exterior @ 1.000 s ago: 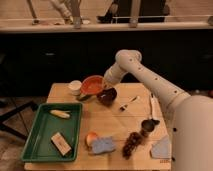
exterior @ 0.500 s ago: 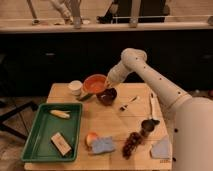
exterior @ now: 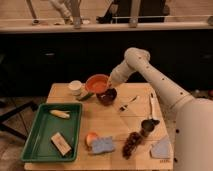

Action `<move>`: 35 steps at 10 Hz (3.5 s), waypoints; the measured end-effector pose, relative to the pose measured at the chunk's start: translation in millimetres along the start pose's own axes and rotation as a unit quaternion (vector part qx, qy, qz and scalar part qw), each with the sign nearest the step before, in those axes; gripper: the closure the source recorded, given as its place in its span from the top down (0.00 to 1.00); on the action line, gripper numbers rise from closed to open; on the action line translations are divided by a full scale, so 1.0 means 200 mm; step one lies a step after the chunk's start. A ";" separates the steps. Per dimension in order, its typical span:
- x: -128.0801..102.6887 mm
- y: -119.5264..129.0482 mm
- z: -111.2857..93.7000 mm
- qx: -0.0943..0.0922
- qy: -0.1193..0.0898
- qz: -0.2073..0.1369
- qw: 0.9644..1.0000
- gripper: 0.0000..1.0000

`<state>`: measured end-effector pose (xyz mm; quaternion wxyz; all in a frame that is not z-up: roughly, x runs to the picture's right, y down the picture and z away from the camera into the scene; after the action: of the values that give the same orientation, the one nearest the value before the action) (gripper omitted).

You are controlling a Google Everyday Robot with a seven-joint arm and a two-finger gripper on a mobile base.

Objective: Stack bowls on top of each other

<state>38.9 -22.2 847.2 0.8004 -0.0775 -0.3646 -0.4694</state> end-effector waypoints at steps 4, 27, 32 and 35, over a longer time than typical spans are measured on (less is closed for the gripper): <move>0.02 0.08 -0.03 0.008 0.005 0.012 1.000 0.02; 0.10 0.28 0.07 0.029 0.007 0.040 0.999 0.02; 0.11 0.31 0.09 0.037 0.002 0.063 0.997 0.44; 0.10 0.30 0.11 0.039 -0.003 0.065 0.997 0.74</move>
<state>82.6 7.6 888.6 0.8304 -0.0712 -0.3797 -0.4015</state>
